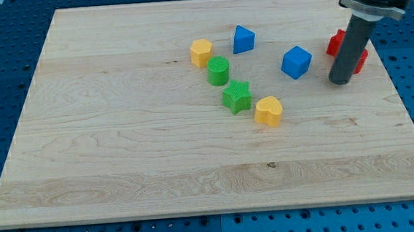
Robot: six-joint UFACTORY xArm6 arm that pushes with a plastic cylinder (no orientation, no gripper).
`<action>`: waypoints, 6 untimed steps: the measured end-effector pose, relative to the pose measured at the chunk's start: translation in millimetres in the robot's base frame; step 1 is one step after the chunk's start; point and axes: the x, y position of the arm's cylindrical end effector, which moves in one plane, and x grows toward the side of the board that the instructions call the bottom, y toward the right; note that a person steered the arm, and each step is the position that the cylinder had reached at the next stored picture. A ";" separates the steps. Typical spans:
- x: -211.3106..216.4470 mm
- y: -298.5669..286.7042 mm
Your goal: Move the blue cube left a bit
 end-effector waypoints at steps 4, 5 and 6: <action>-59.9 -45.3; -59.9 -58.9; -59.8 -84.9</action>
